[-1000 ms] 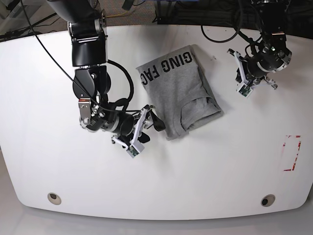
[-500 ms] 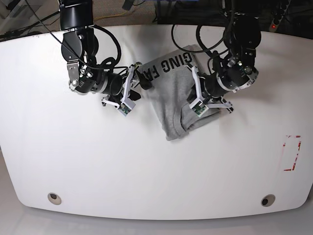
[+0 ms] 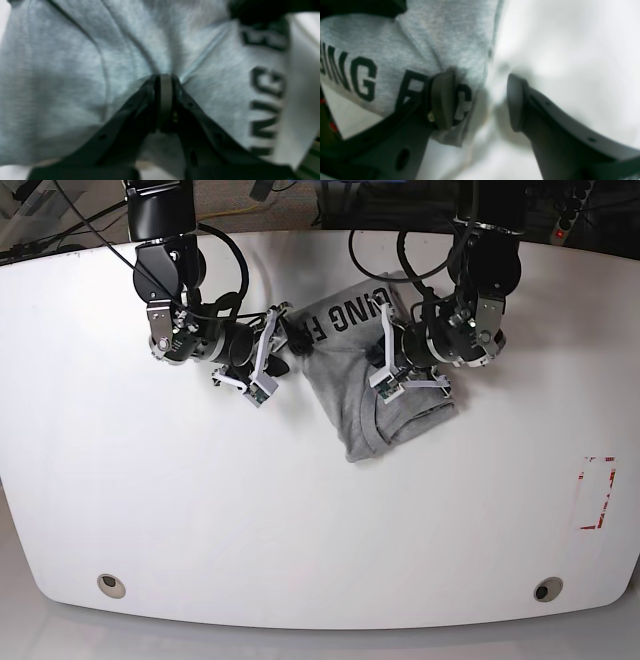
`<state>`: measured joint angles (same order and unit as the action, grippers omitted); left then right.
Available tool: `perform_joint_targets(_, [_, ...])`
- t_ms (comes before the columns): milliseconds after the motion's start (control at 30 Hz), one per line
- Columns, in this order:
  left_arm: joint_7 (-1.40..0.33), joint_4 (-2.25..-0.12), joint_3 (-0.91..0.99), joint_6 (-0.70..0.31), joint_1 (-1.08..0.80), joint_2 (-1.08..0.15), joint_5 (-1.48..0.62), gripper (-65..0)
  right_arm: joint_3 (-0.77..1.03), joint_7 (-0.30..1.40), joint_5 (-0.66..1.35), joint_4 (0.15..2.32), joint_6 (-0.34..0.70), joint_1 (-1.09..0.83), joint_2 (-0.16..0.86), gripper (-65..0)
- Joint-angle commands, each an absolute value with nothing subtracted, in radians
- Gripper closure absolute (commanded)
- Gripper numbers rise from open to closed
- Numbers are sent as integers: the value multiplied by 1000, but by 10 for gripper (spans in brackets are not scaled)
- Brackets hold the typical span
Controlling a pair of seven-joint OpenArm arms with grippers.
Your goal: Fold the T-shirt properly
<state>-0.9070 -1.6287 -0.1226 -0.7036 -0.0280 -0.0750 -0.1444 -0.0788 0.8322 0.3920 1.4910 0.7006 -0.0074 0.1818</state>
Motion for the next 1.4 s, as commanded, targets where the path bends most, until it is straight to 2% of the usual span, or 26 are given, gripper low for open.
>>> perform_joint_targets(0, [-915,-1603,-119,-698,4,-116,-128,-8,-102,842,361,1503,698,-1,176,-306])
perform_joint_targets(233, [-915,-1658,-108,-698,36,-211,-136,-6,-171,842,361,1504,698,-28,170,-306])
perform_joint_targets(433, [-915,-1813,25,-698,36,-214,-131,-10,-239,842,363,1527,698,-28,153,-306])
perform_joint_targets(567, [-918,-1793,137,-698,88,-189,-127,-22,-242,842,361,1546,698,-28,137,-306])
perform_joint_targets(700, [-961,-1673,211,-698,156,-166,-128,-200,-243,842,361,1546,698,-22,136,-306])
perform_joint_targets(767, [-967,-1616,248,-698,185,-160,-137,-322,-245,842,361,1547,698,-21,136,-306])
perform_joint_targets(867, [-949,-1580,277,-698,203,-125,-137,-415,-245,842,361,1572,698,-15,134,-306])
perform_joint_targets(967, [-931,-1549,278,-698,220,-107,-137,-449,-245,842,361,1609,698,-15,136,-306])
perform_joint_targets(1367, [-898,-1296,266,-698,326,-65,-137,-447,-245,842,361,1626,698,-7,139,-306])
